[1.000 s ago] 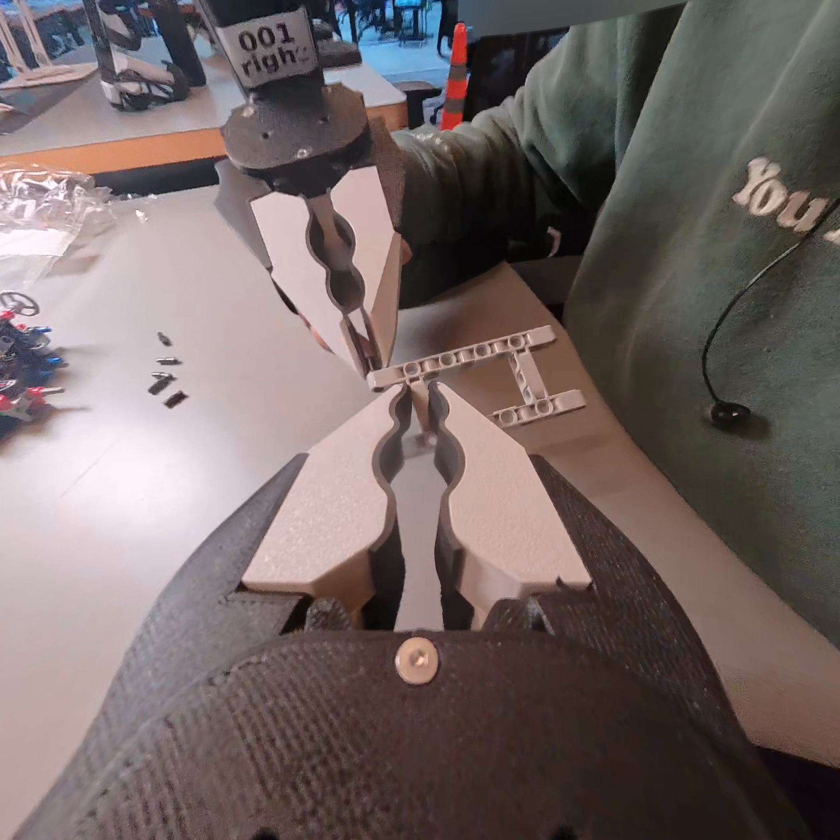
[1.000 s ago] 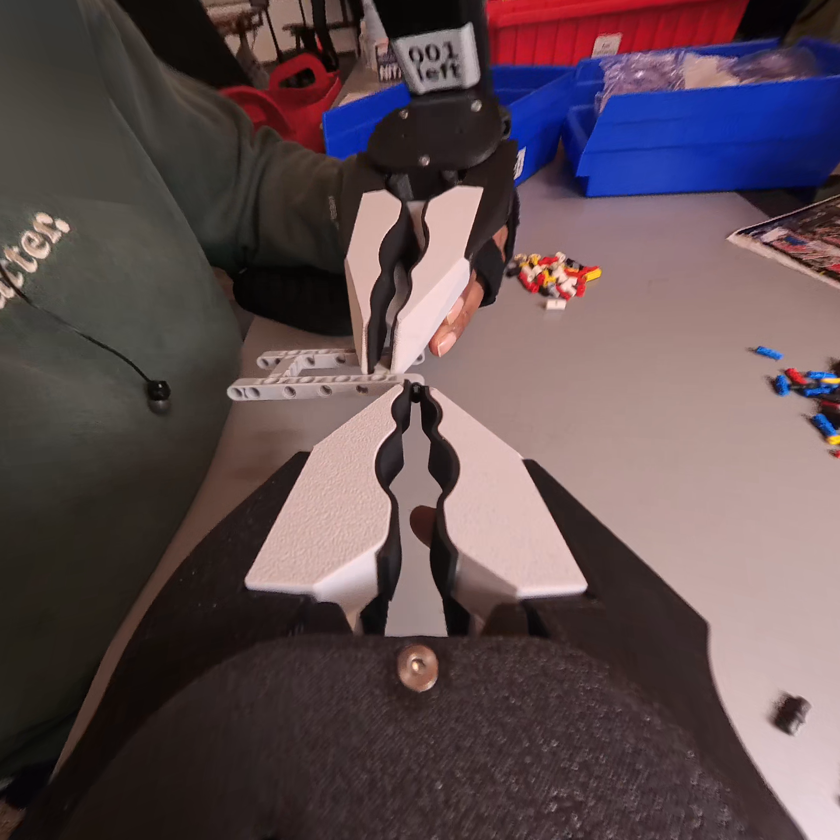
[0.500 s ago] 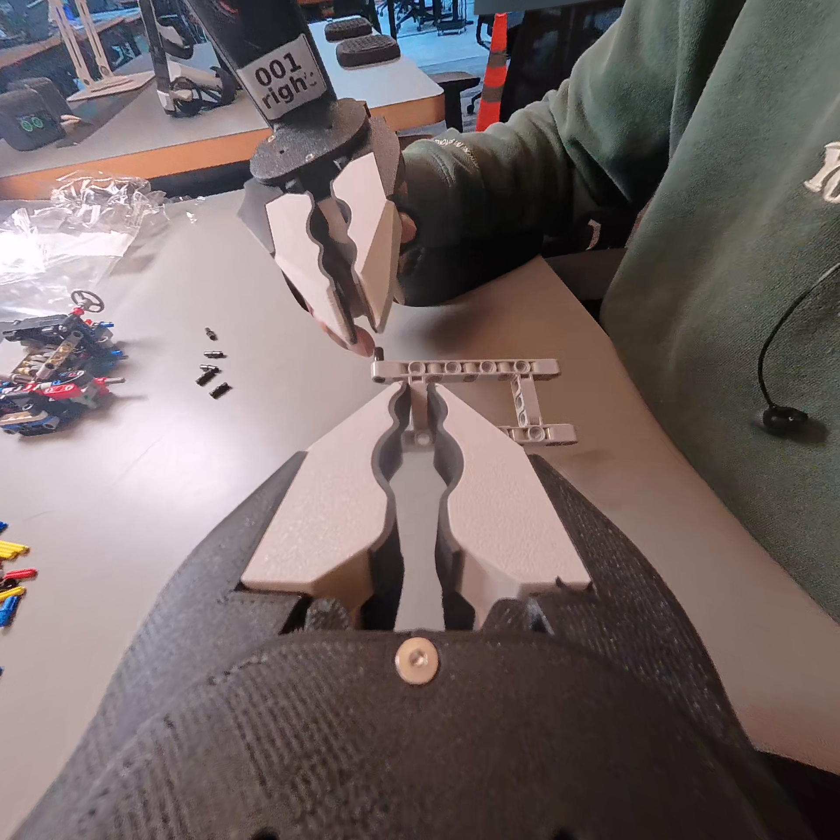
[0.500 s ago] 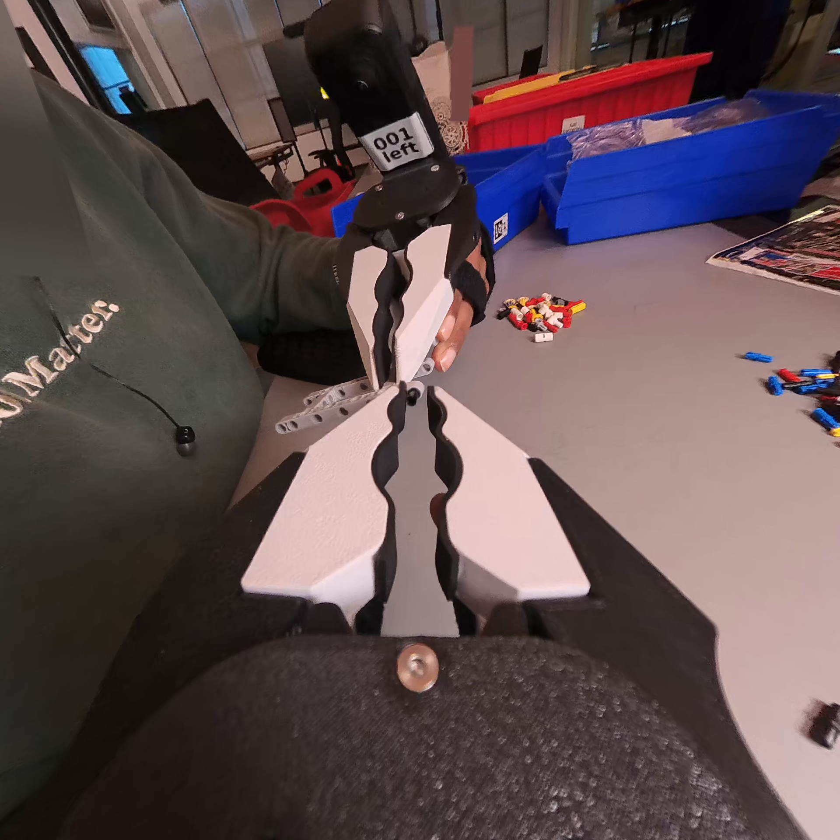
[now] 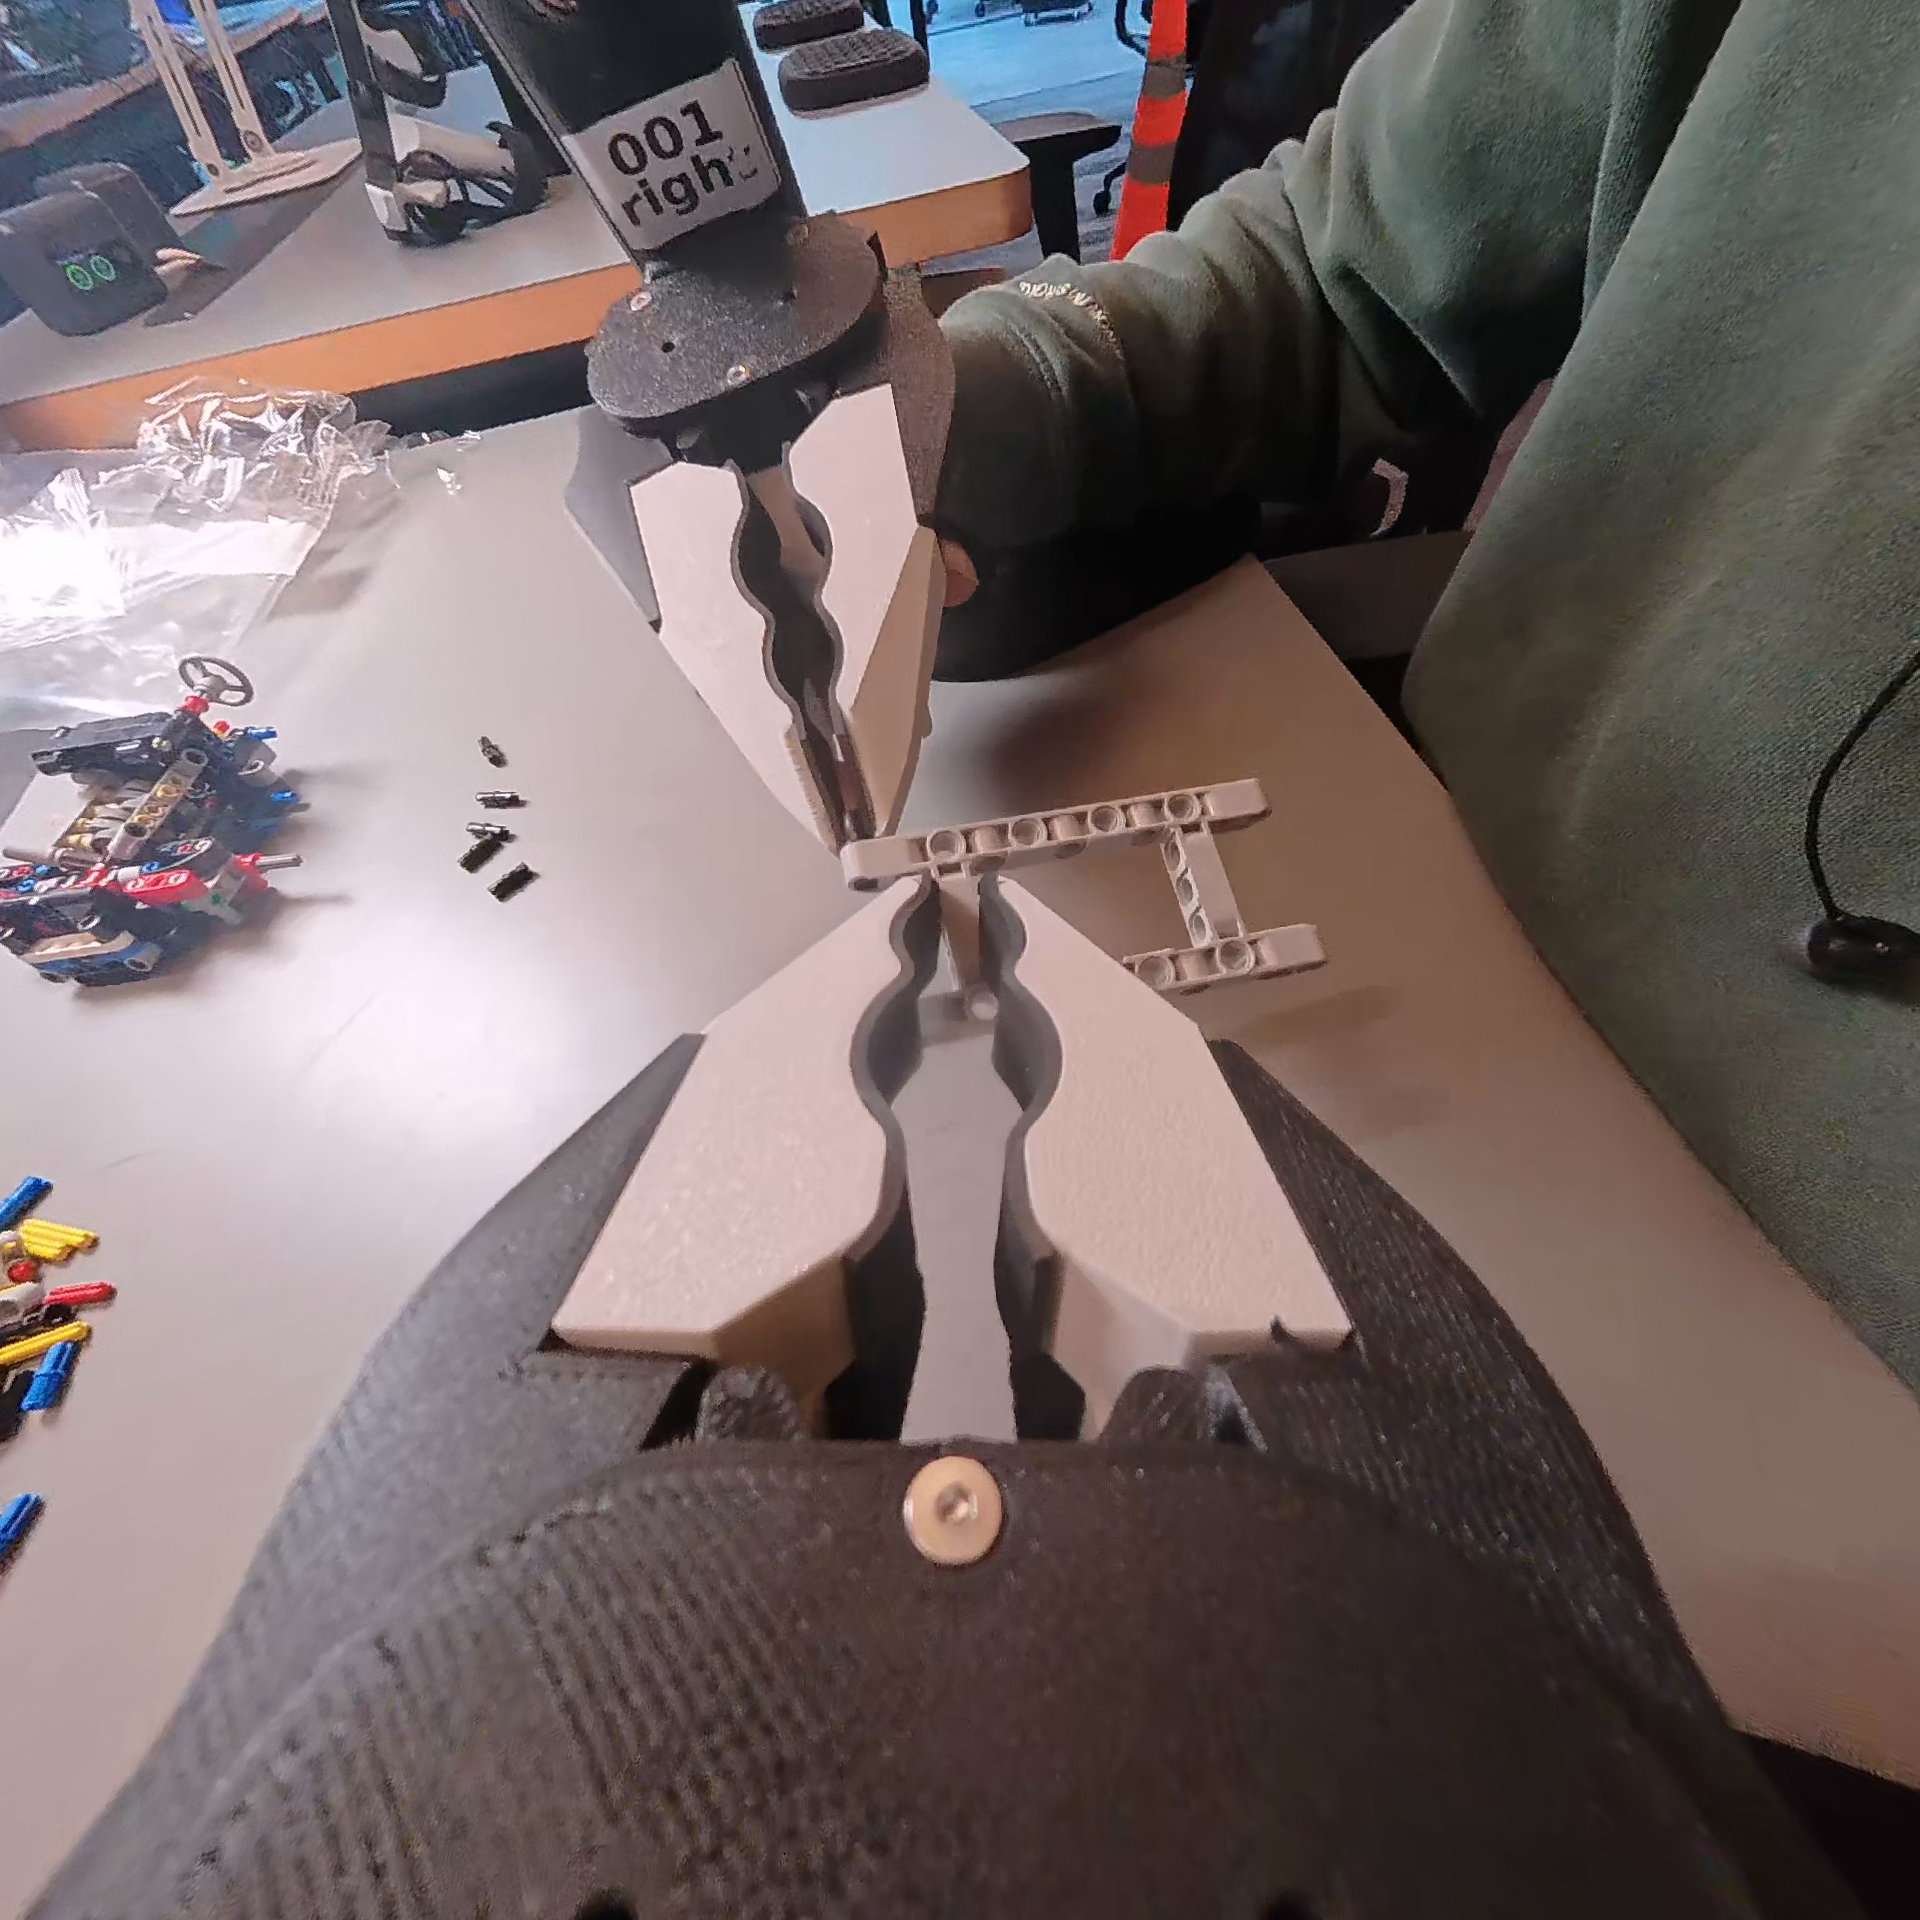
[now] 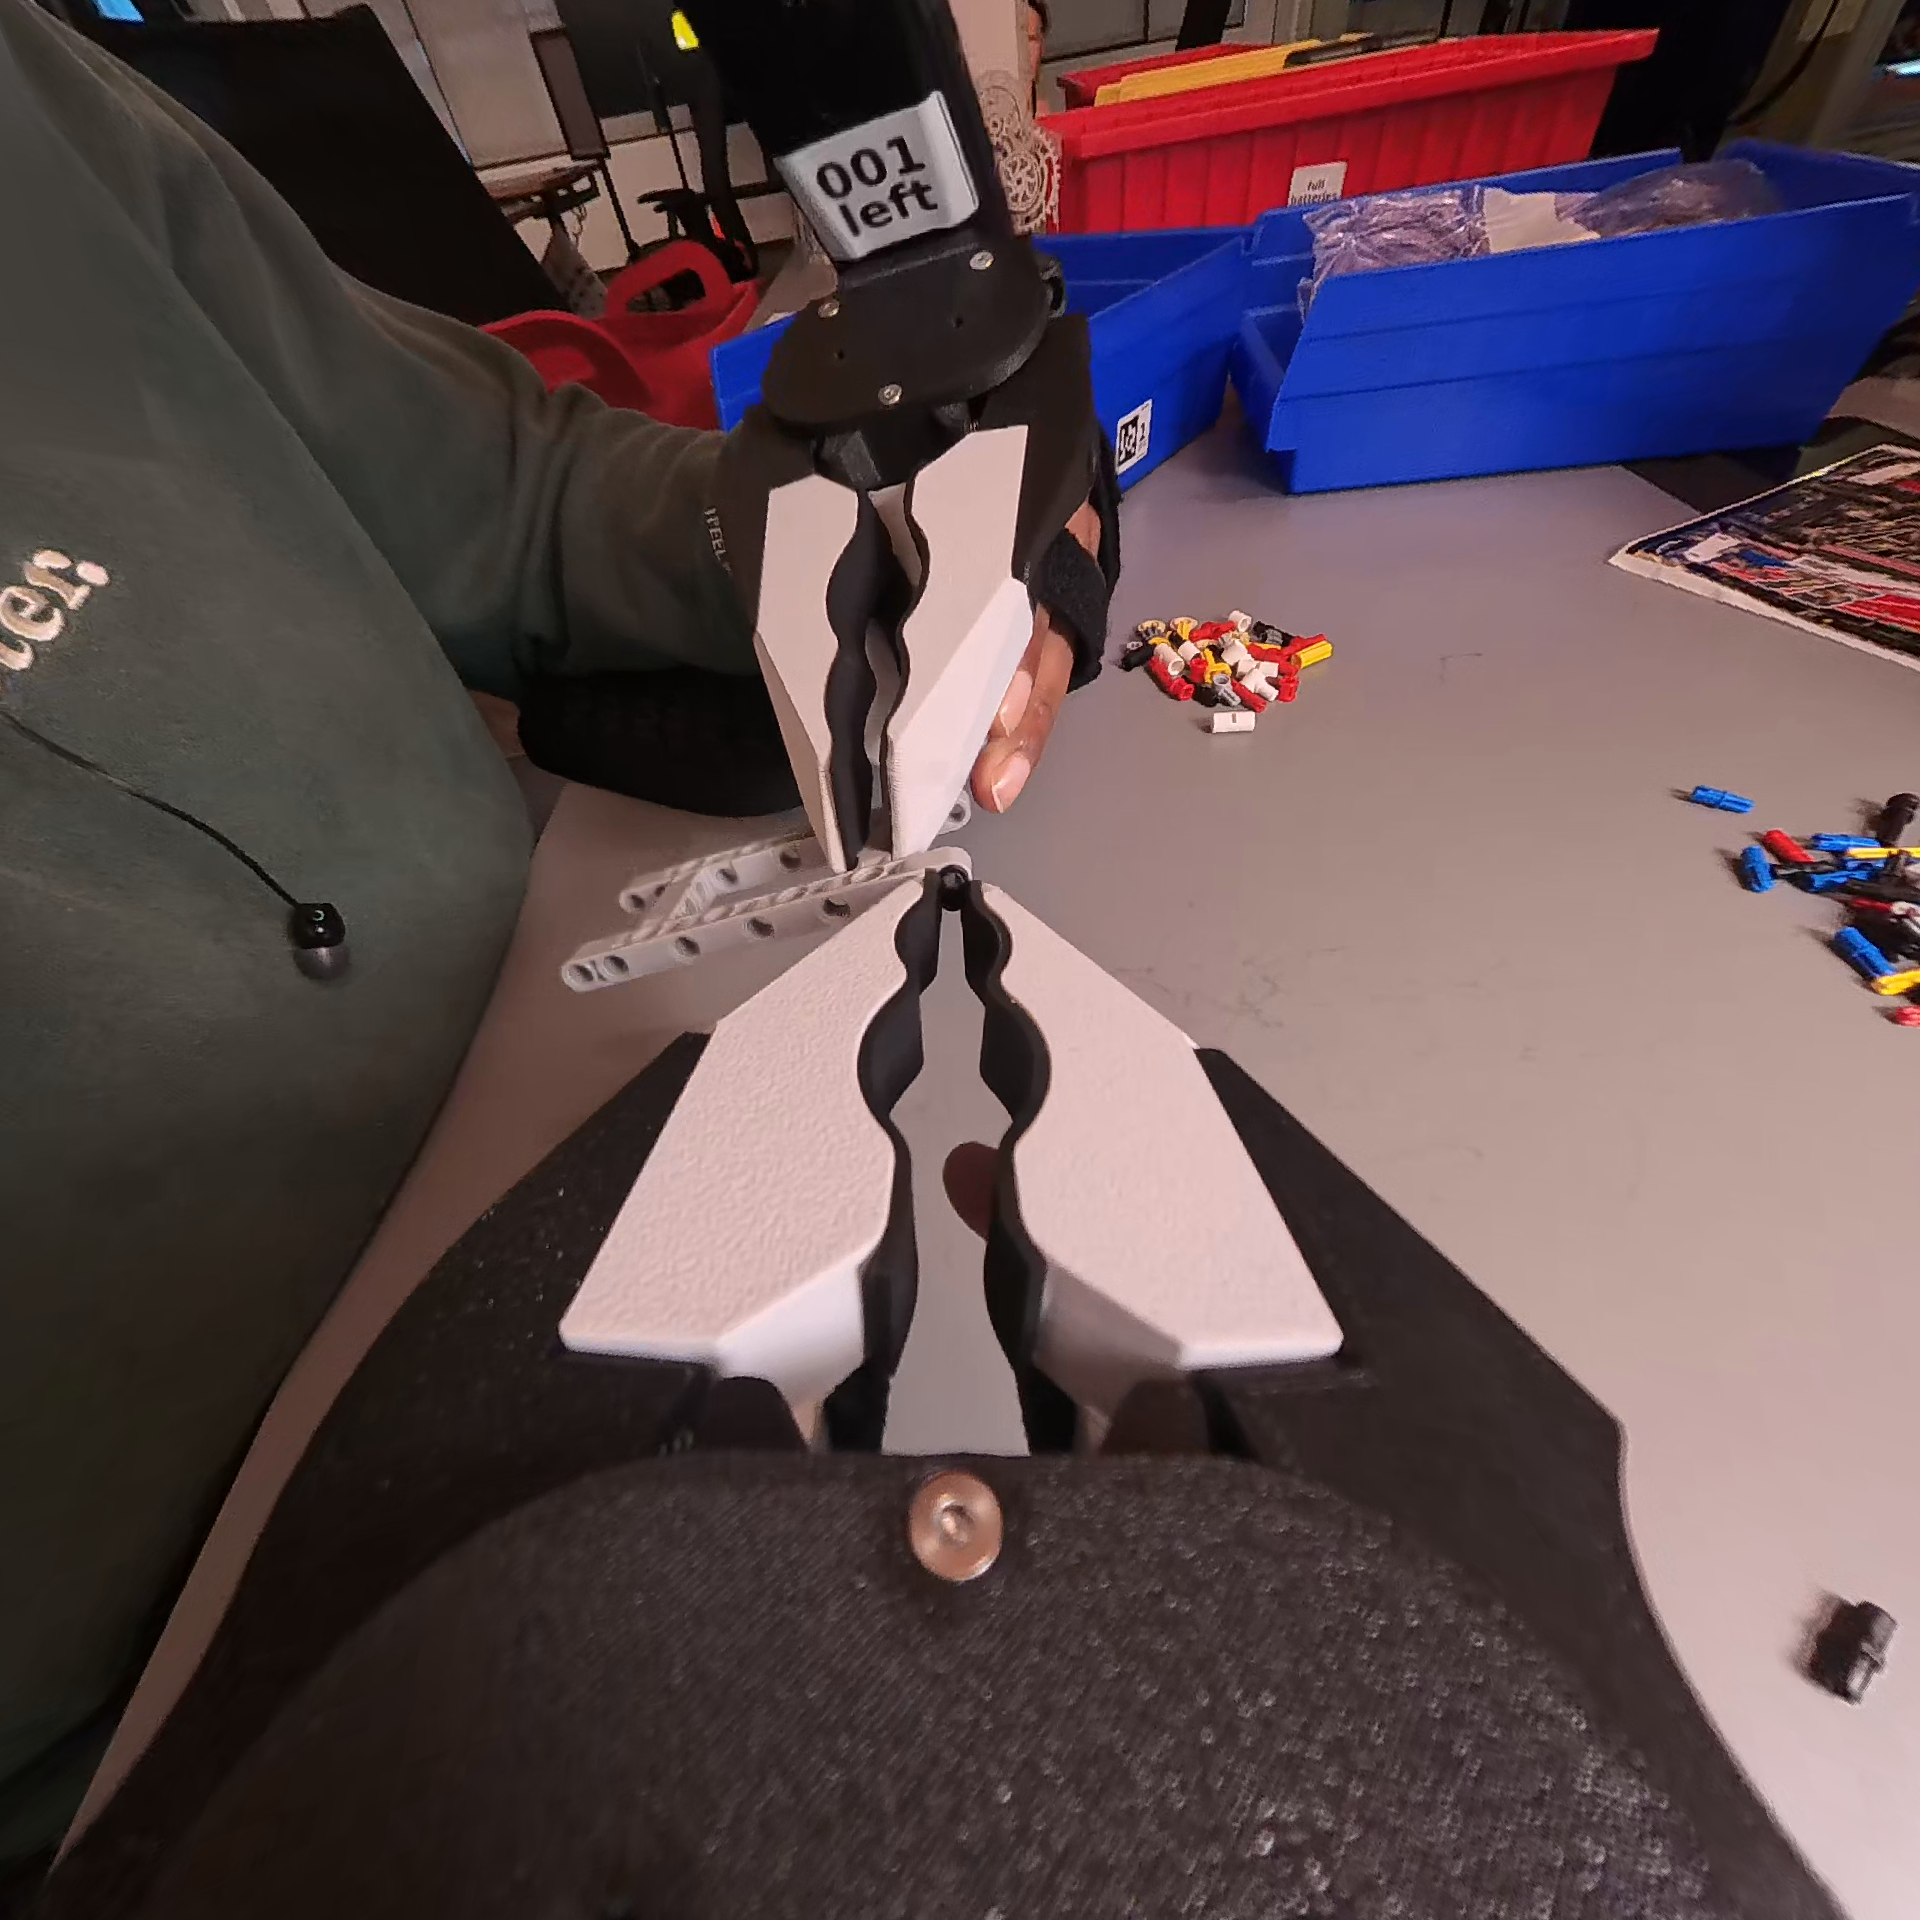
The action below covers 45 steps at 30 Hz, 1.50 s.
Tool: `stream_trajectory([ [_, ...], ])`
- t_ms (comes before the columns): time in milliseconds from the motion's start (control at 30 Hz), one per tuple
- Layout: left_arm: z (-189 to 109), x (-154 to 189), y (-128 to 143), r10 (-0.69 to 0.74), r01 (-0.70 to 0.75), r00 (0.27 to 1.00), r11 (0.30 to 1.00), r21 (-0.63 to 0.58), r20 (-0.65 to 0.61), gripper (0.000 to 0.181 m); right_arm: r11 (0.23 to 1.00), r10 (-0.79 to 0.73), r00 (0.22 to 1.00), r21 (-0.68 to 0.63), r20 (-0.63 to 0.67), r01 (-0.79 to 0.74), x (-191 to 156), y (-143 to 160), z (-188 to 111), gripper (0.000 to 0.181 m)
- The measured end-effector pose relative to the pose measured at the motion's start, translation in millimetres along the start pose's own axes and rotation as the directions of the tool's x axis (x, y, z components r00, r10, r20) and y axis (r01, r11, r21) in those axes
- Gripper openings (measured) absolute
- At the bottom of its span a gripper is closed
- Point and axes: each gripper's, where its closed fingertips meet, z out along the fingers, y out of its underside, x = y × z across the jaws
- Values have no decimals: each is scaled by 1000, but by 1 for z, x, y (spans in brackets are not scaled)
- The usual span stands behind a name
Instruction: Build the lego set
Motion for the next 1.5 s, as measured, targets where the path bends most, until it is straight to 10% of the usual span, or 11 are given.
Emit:
stream_trajectory([
  [333, 5, -8, 13, -43, 43, 999, 998, -45, 7, 5, 997, -31, 998, -72, -51, 27, 13, 11, -6, 9],
  [633, 12, -13, 62, -129, 129, 991, 959, -253, 17, 6, 936, -44, 842, -316, -537, -153, 125, 78, -114, 17],
  [1500, 19, -6, 89, -52, 51, 999, 936, -349, 6, 6, 801, -48, 887, -549, -458, -240, 143, 99, -73, 4],
])
